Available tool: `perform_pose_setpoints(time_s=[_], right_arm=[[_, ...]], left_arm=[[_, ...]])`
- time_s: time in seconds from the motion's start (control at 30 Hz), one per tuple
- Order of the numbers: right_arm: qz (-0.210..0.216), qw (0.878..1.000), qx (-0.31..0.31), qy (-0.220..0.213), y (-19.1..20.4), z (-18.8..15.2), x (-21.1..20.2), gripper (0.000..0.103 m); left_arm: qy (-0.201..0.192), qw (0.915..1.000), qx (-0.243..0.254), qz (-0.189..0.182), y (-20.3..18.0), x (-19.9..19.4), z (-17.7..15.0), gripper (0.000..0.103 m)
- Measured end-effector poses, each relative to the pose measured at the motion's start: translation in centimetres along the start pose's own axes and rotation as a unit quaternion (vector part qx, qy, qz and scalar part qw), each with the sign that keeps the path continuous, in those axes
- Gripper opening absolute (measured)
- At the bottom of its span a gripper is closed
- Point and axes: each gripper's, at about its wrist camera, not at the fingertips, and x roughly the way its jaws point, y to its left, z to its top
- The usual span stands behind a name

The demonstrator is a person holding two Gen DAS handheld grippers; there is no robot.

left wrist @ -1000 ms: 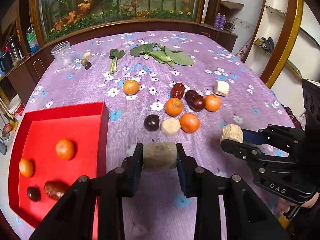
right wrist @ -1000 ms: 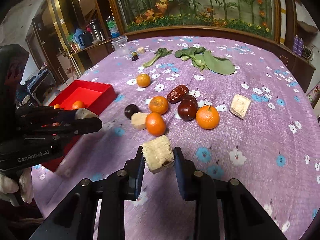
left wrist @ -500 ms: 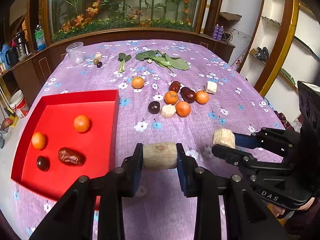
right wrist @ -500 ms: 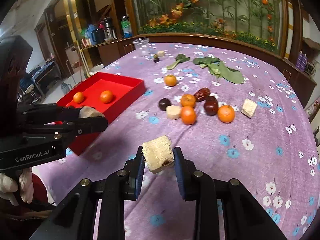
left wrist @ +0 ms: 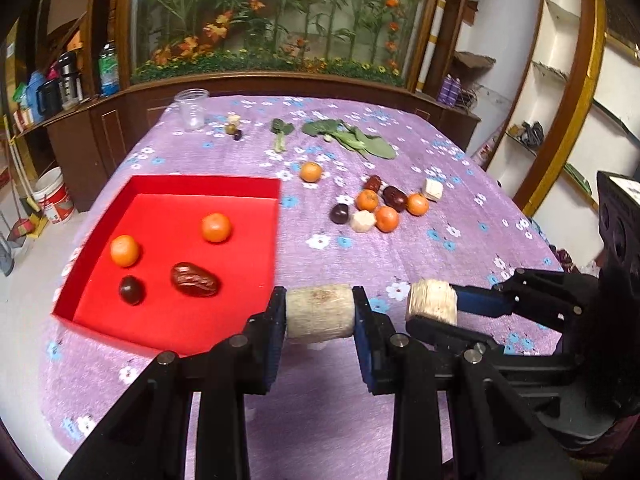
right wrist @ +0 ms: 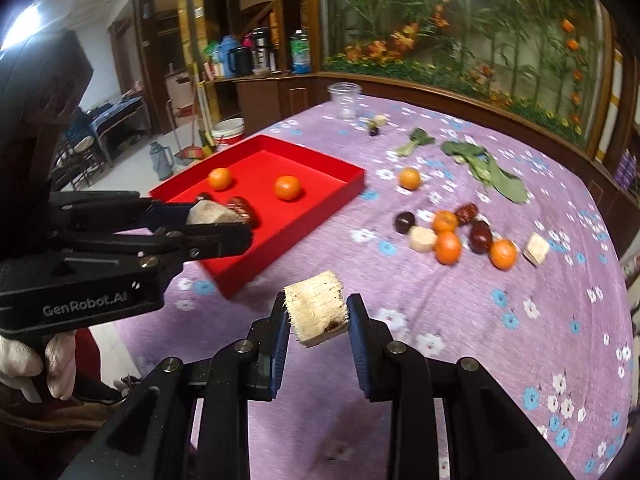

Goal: Organize fruits
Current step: 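Carry both yam chunks over the red tray beside the date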

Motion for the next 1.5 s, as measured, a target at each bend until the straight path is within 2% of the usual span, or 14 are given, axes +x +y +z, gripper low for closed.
perform_pose_setpoints(time_s=[0.33,0.5,0.6,0.9,1.33,1.4,1.5], right_arm=[[0.032,0.998,-0.051,-0.008,3.9,4.0,1.9,0.031],[0.048,0.997,-0.058,0.005,4.8,5.9,4.8,0.031],[0.056,0.997,-0.058,0.02,5.2,6.6,7.1,0.031],[0.07,0.995,-0.046,0.06,5.5,7.7,12.3,0.031],[0.08,0.992,-0.038,0.091,5.6,7.2,15.6,0.032],[0.081,0.992,-0.038,0.093,5.6,7.2,15.9,0.032],[0.082,0.991,-0.041,0.095,5.8,7.1,16.1,0.032]], left_arm=[[-0.032,0.9954,-0.074,0.052,7.7,-2.4,0.8,0.03],[-0.026,0.9909,-0.102,0.083,11.4,-1.6,1.1,0.03],[-0.014,0.9895,-0.113,0.089,13.0,-0.3,1.0,0.031],[0.024,0.9883,-0.113,0.1,14.5,3.8,0.9,0.031],[0.046,0.985,-0.124,0.11,15.6,6.1,0.6,0.031],[0.046,0.9846,-0.127,0.111,15.7,6.2,0.7,0.032],[0.042,0.9843,-0.131,0.11,15.7,5.9,0.8,0.044]])
